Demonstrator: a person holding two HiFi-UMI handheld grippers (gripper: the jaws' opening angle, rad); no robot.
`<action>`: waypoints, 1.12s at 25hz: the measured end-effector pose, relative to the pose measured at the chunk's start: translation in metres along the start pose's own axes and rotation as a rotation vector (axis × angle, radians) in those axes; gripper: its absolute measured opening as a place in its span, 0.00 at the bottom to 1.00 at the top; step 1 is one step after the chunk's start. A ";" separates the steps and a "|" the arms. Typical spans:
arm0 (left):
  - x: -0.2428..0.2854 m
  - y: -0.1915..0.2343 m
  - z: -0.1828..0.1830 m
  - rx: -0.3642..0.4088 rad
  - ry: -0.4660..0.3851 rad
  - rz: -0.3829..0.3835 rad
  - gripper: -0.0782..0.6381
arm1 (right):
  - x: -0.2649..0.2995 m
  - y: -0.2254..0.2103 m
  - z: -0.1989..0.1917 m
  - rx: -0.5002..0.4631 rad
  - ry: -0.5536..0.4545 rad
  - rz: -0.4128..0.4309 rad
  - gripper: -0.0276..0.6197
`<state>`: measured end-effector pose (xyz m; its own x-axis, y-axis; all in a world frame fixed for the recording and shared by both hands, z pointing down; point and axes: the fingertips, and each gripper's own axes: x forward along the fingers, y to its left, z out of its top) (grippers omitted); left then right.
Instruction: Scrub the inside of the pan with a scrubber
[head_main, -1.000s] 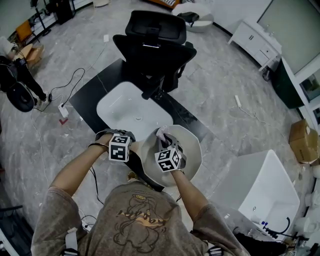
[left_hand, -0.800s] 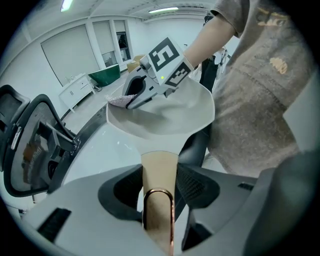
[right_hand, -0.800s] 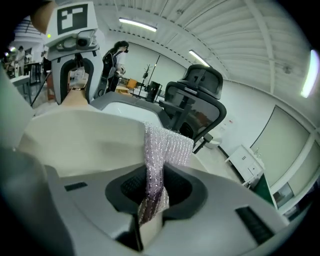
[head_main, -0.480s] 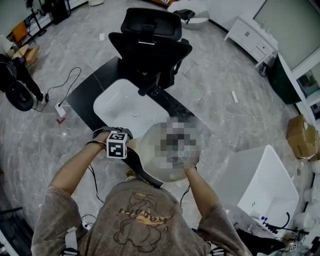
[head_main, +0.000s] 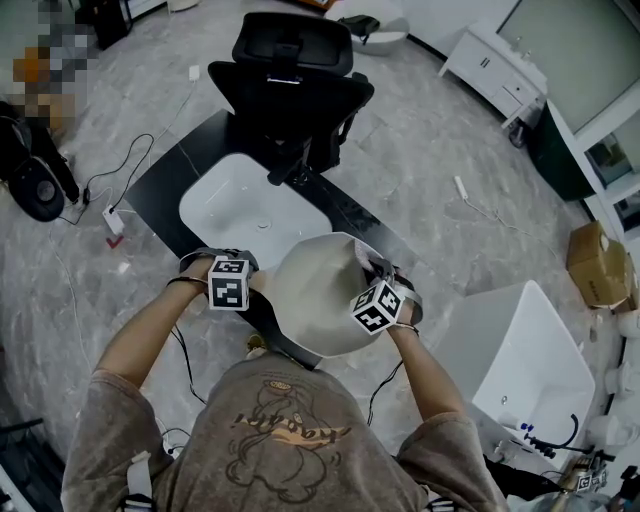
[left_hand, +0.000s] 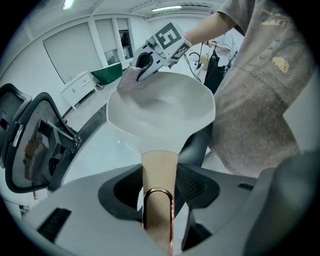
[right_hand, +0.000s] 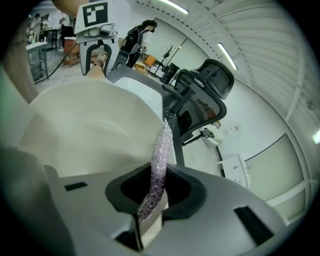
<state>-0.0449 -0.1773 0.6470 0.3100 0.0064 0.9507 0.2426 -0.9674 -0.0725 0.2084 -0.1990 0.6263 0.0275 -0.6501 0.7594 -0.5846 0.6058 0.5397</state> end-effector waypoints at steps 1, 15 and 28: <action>0.000 0.000 0.000 -0.001 0.001 0.002 0.42 | -0.002 -0.001 -0.005 -0.001 0.012 0.009 0.17; -0.001 0.001 0.001 -0.031 0.042 0.024 0.42 | -0.041 0.030 -0.056 0.134 0.135 0.315 0.16; 0.000 0.001 0.001 -0.053 0.061 0.043 0.42 | -0.076 0.125 -0.020 0.141 0.137 0.710 0.15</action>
<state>-0.0438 -0.1778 0.6461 0.2624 -0.0496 0.9637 0.1804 -0.9785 -0.0995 0.1490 -0.0648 0.6438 -0.3013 -0.0543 0.9520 -0.5976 0.7887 -0.1442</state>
